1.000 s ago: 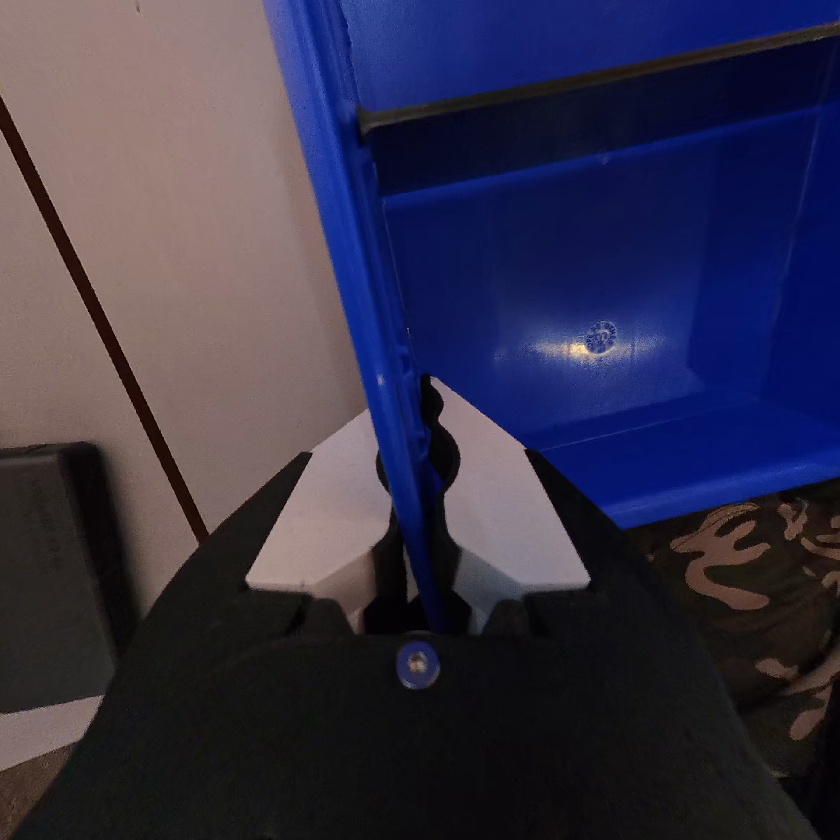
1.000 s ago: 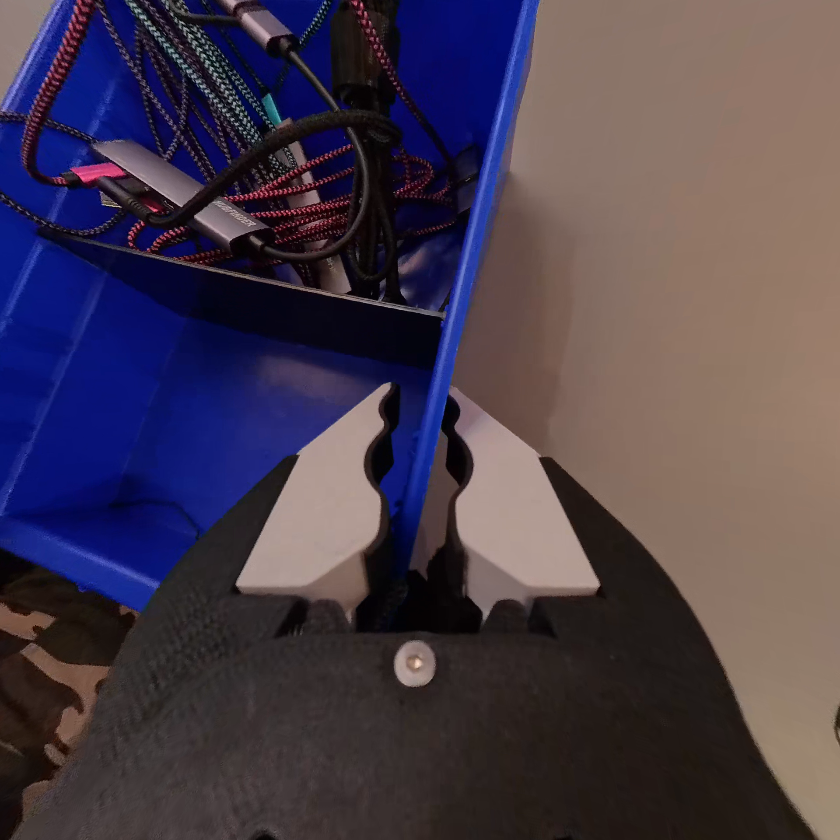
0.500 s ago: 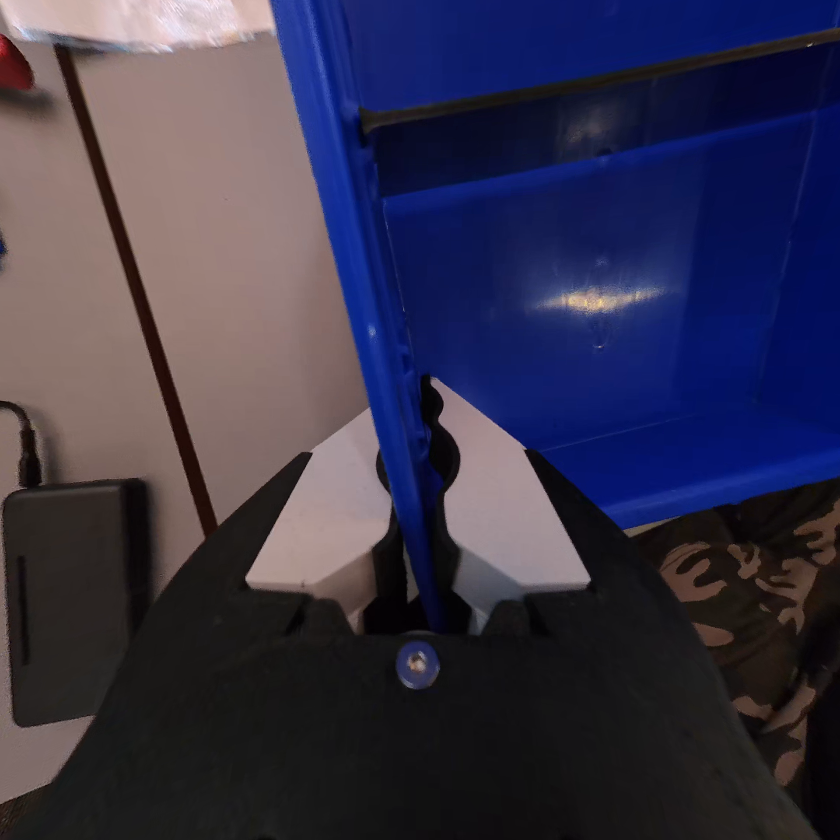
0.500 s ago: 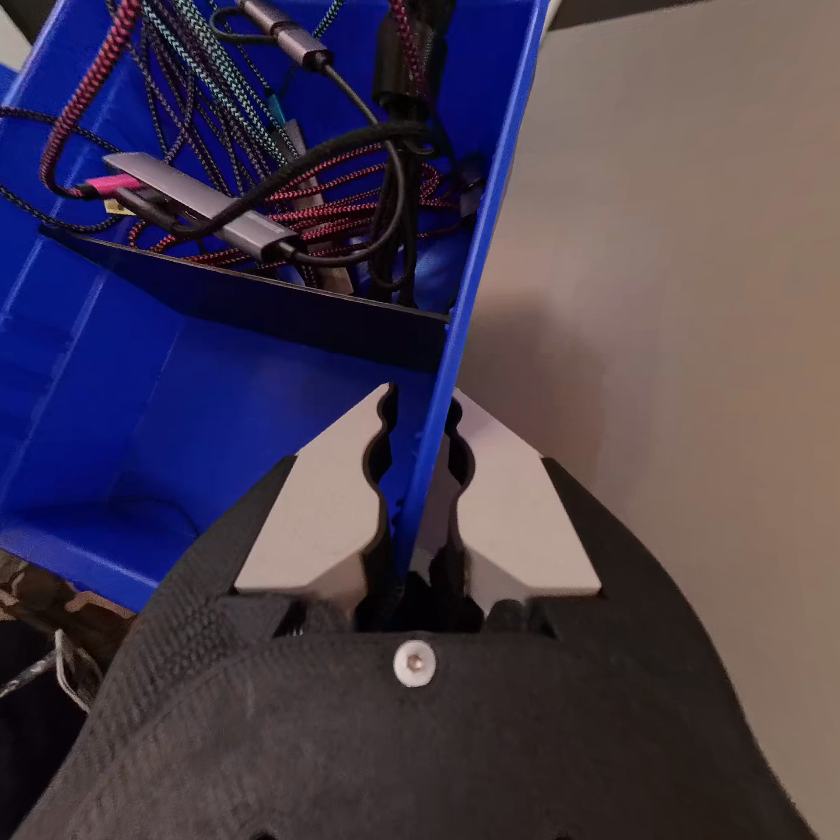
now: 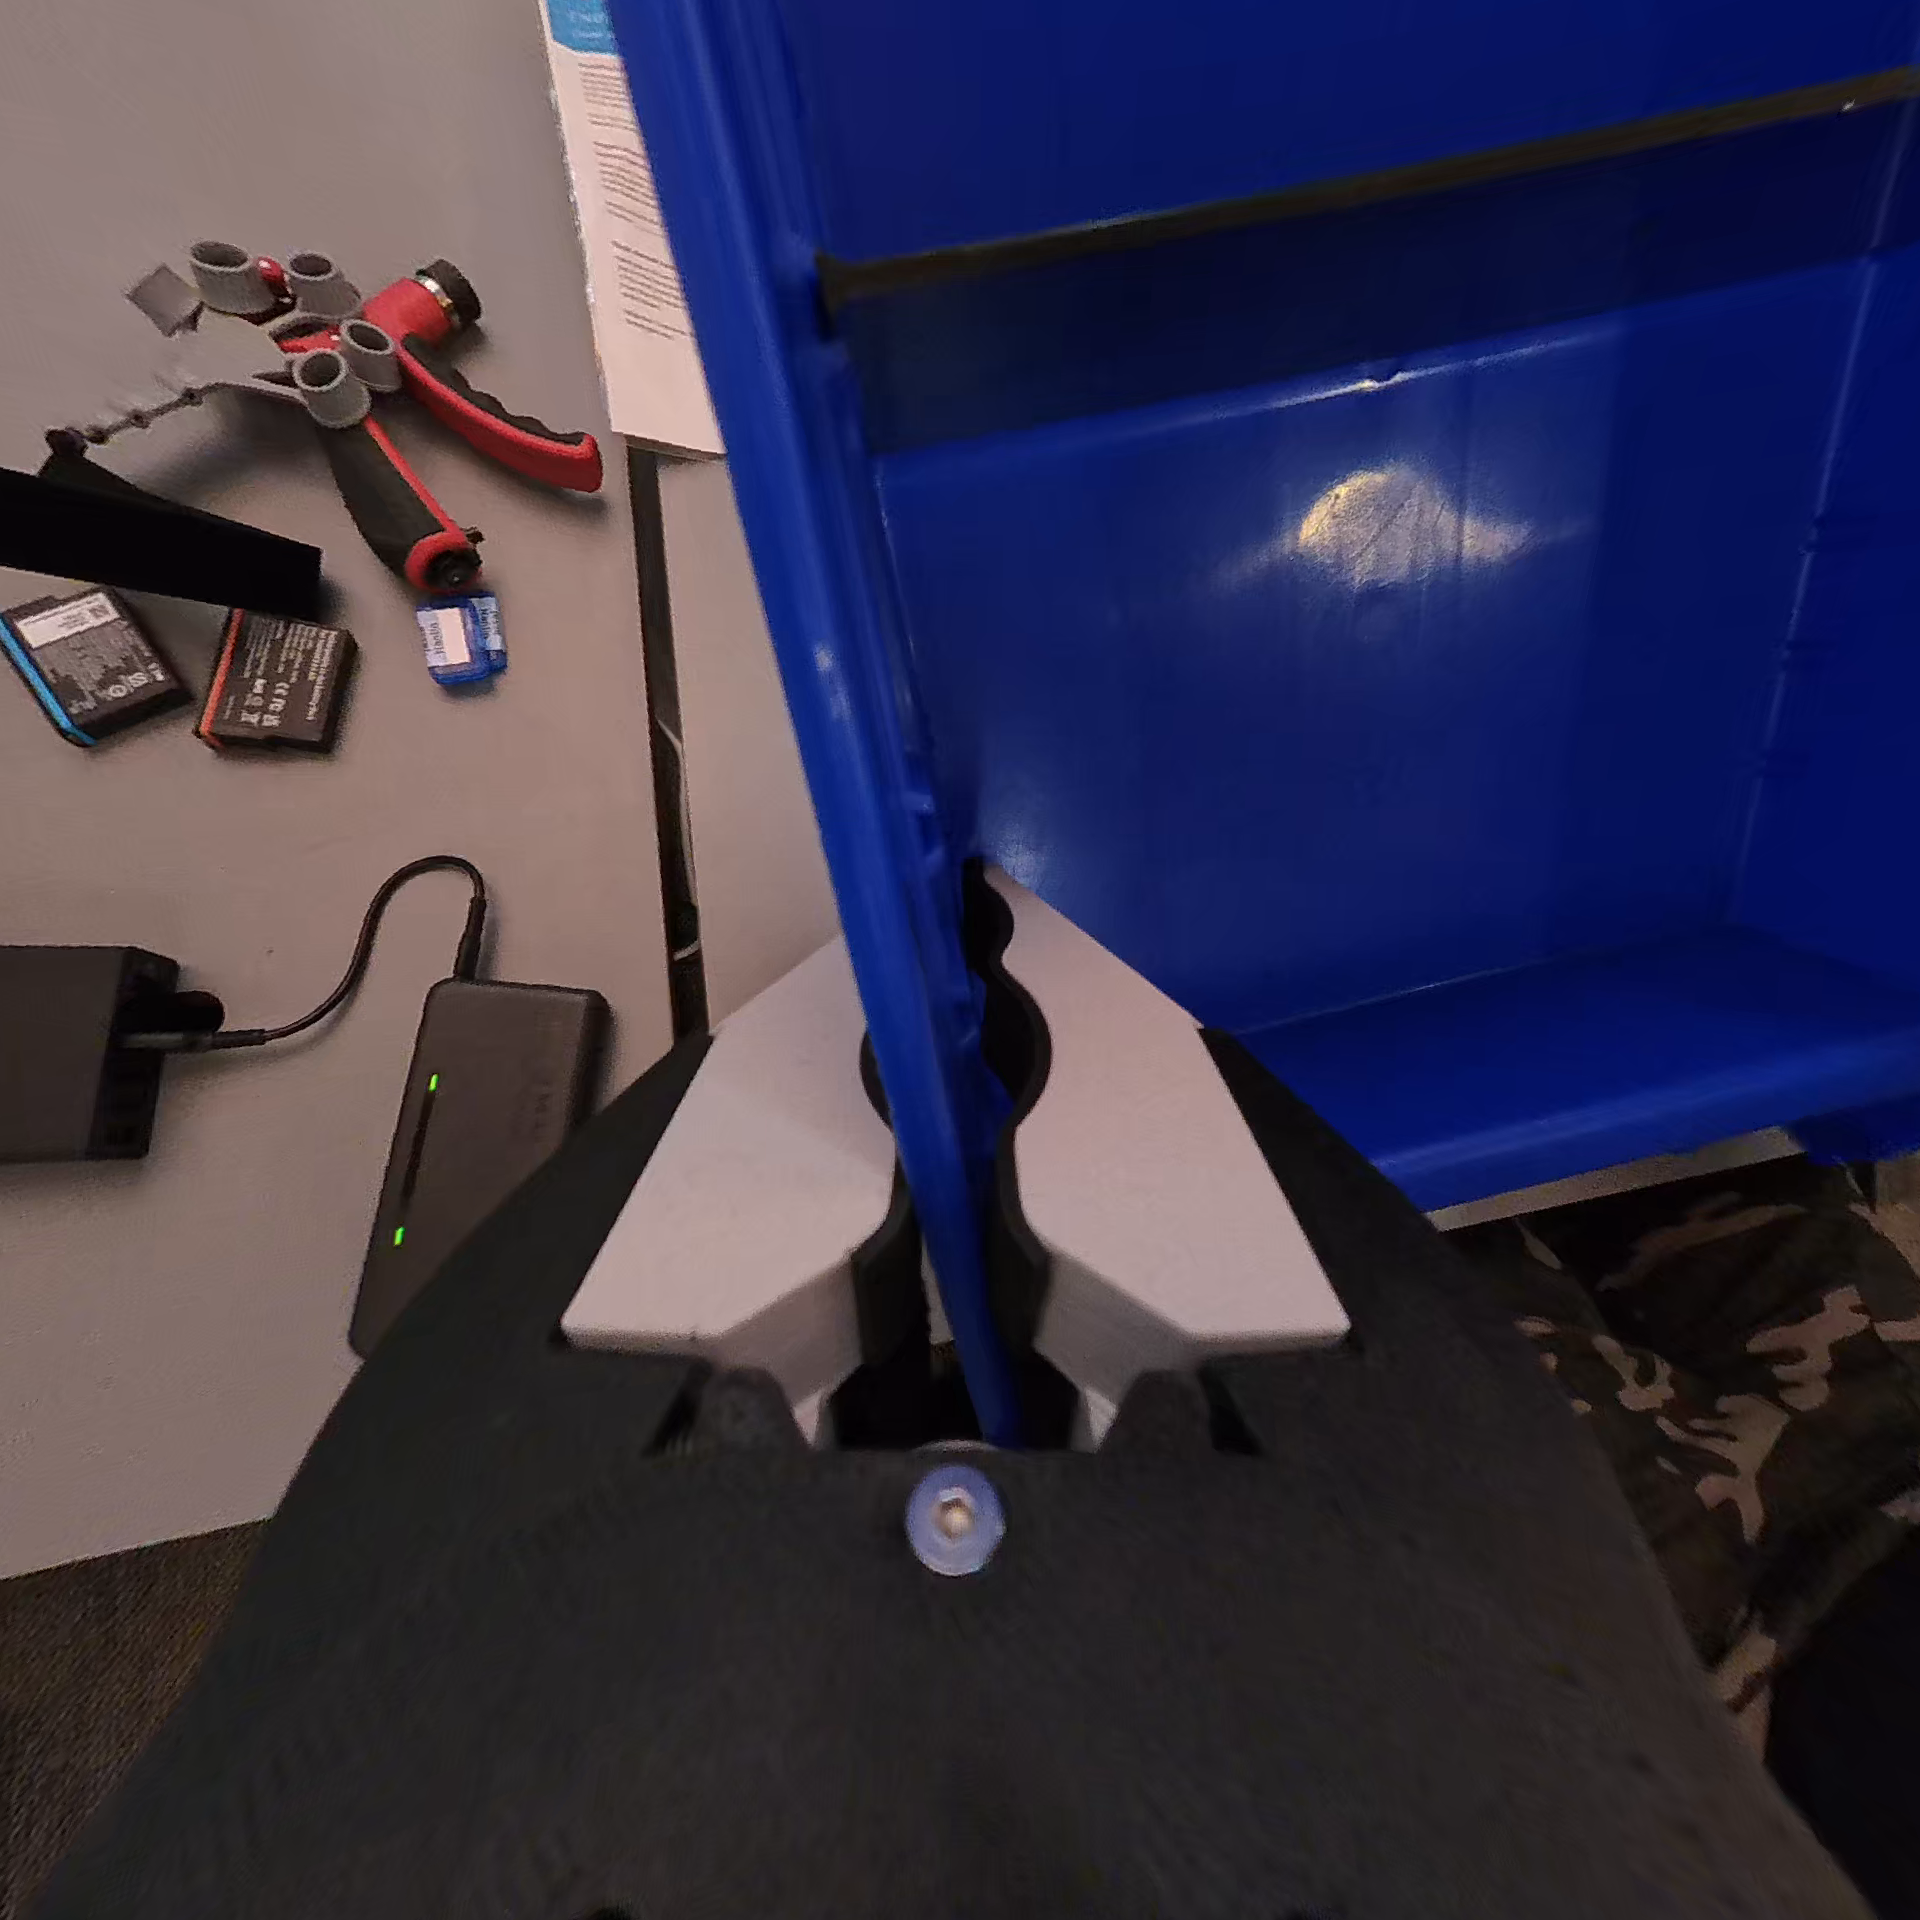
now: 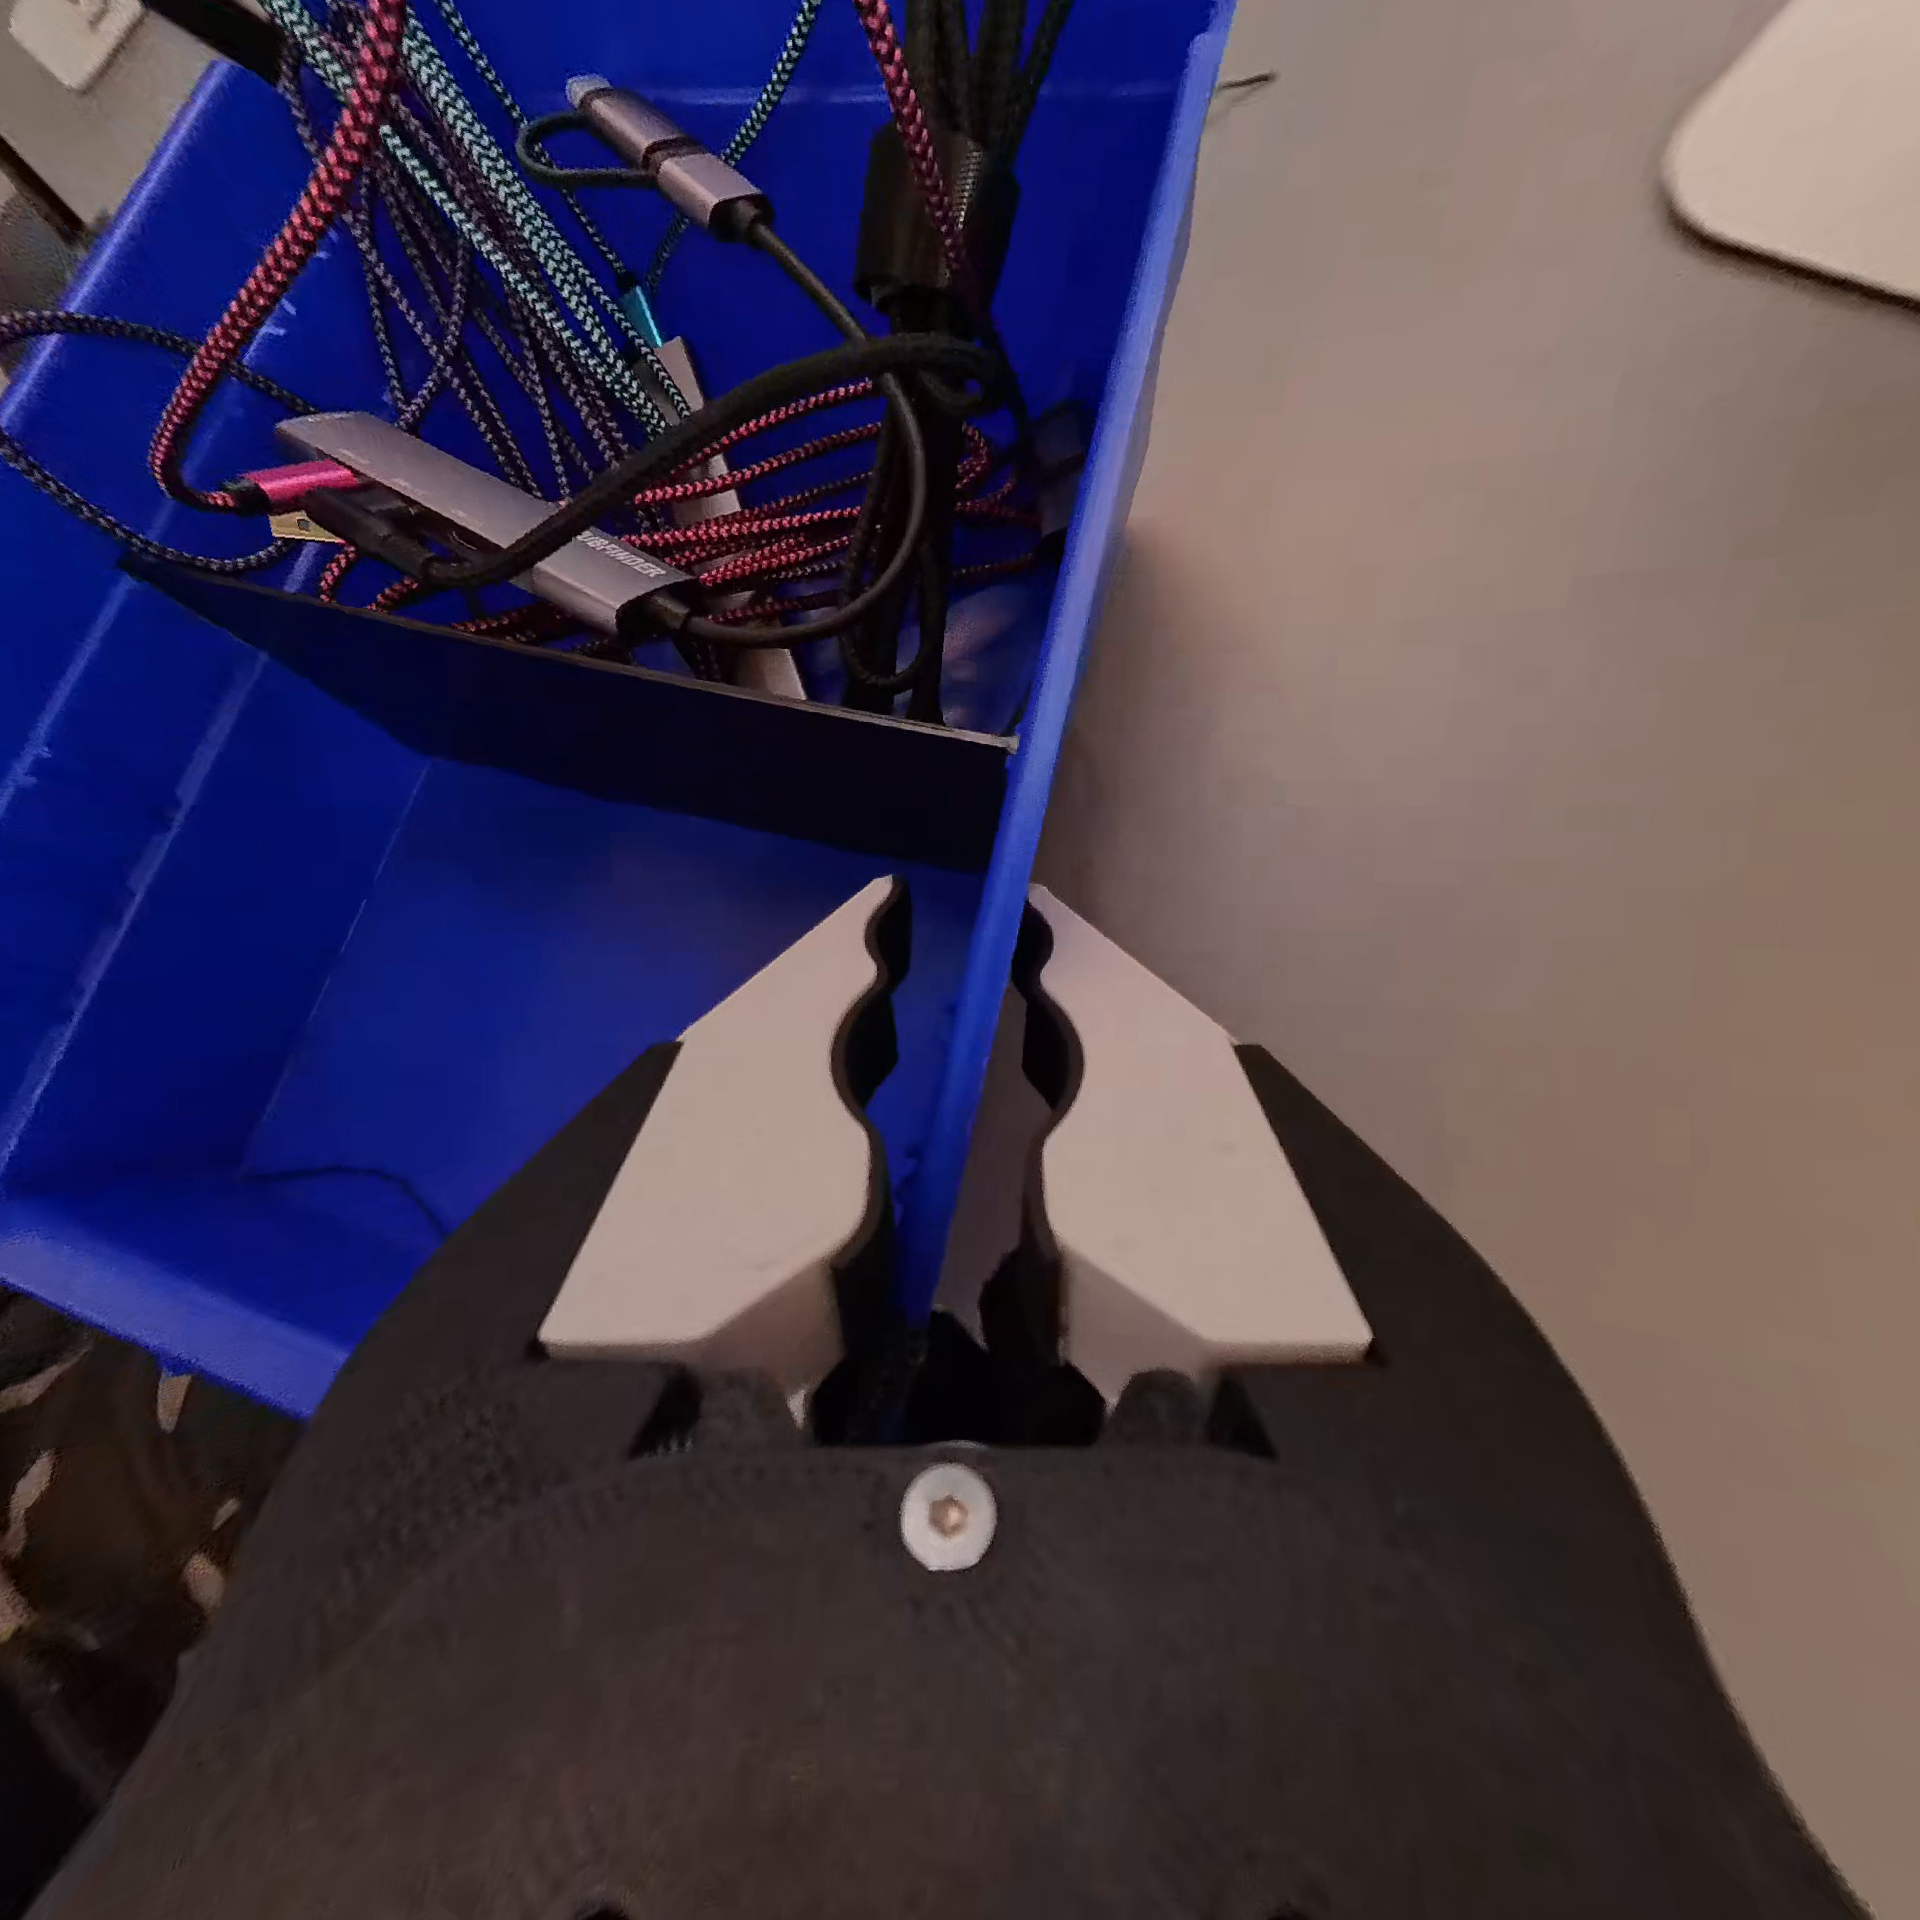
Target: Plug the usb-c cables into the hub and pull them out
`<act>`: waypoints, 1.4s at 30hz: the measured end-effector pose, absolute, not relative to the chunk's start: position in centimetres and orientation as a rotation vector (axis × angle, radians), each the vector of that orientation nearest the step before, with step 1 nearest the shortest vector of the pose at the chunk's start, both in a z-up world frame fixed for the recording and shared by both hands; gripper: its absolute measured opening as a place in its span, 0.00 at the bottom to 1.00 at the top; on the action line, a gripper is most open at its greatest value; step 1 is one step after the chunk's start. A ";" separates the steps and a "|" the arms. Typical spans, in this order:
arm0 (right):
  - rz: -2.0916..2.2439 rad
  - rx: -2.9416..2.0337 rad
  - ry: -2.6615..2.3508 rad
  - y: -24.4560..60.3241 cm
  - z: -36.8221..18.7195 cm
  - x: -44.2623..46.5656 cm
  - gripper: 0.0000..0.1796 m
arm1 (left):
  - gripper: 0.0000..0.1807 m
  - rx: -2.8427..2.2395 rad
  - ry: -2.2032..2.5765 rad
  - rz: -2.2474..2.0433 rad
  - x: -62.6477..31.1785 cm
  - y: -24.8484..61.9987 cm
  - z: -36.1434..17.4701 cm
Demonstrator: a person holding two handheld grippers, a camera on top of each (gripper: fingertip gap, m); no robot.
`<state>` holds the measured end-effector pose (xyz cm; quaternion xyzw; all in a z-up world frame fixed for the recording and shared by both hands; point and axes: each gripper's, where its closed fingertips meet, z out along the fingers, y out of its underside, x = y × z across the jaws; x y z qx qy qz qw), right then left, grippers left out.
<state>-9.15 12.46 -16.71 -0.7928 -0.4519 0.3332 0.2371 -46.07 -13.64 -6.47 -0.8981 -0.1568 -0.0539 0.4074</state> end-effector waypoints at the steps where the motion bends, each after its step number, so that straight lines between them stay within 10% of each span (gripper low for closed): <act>1: 0.901 -2.168 -1.262 11.7 -17.1 -10.5 0.09 | 0.00 -2.264 -0.398 -0.127 -46.3 -13.8 -6.4; 10: 0.765 -2.105 -1.268 8.6 -18.5 -18.0 0.09 | 0.00 -2.239 -0.408 -0.114 -46.9 -14.2 -5.7; 15: 1.112 -2.149 -1.181 4.0 -17.7 -20.4 0.36 | 0.00 -2.227 -0.406 -0.099 -47.1 -14.7 -5.1; 30: 1.592 -2.056 -1.169 -8.0 -15.4 -27.4 0.73 | 0.00 -2.178 -0.311 -0.089 -44.1 -13.7 -1.3; 42: 1.657 -1.424 -0.790 4.2 3.4 -9.1 0.70 | 0.01 -2.269 0.019 -0.256 -28.2 -2.3 -1.9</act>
